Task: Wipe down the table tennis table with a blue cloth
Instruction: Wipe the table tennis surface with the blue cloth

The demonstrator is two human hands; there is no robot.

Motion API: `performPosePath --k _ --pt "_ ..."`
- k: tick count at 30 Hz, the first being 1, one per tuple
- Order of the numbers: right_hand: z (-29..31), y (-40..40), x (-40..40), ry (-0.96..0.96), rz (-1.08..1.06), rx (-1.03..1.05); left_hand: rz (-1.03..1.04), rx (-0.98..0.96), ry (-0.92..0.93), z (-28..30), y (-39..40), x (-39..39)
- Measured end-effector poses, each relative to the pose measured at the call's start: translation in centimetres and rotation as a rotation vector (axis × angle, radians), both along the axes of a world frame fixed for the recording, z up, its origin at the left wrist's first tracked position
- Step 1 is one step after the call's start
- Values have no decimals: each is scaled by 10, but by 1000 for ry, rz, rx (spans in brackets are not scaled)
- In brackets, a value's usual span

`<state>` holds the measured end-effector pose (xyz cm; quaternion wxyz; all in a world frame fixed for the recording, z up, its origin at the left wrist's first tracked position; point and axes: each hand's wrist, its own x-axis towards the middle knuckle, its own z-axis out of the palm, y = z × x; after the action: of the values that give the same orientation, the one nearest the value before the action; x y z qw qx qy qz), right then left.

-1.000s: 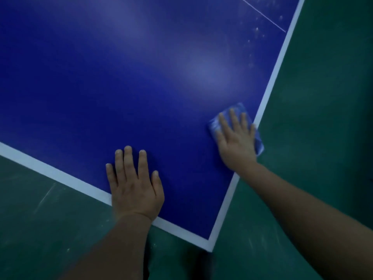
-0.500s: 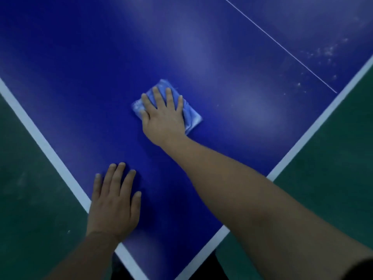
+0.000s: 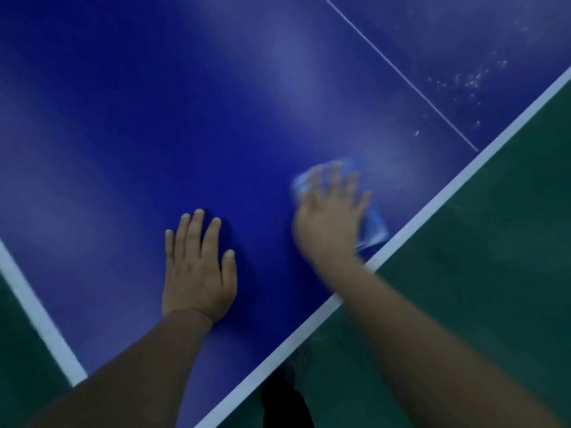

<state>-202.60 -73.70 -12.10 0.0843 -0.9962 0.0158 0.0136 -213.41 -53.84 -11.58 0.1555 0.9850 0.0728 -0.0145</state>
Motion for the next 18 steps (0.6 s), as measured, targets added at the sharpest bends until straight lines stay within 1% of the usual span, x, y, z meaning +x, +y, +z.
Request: performPosePath --k 1,2,3,4,5,6,8,9,10,12,13,16,18 --pt "-5 20 -29 -2 237 3 1 1 -12 0 0 1" --pt "-7 25 -50 26 410 13 -3 8 -16 -1 0 2" --pt "-7 13 -54 60 487 16 -5 14 -12 -2 -1 2" --pt "-7 -12 -40 72 474 31 0 12 -8 -2 0 3" --pt "-6 -41 -19 61 373 14 6 10 -6 -1 0 3" --pt "-5 -74 5 48 229 -27 5 11 1 -1 0 4" --pt "3 -136 50 105 -73 -71 -3 20 21 0 -2 3" --pt "8 -156 64 143 -160 -52 1 24 26 1 -3 3" --pt "10 -161 72 160 -198 -31 5 29 30 2 -3 4" --pt "8 -141 65 156 -190 -27 2 41 48 2 -4 3" --pt "6 -121 56 128 -139 -40 4 41 50 2 -4 3" --pt "-3 -35 28 16 123 -48 0 42 36 2 -3 4" --pt "-7 32 37 15 275 32 2 42 33 2 -3 5"
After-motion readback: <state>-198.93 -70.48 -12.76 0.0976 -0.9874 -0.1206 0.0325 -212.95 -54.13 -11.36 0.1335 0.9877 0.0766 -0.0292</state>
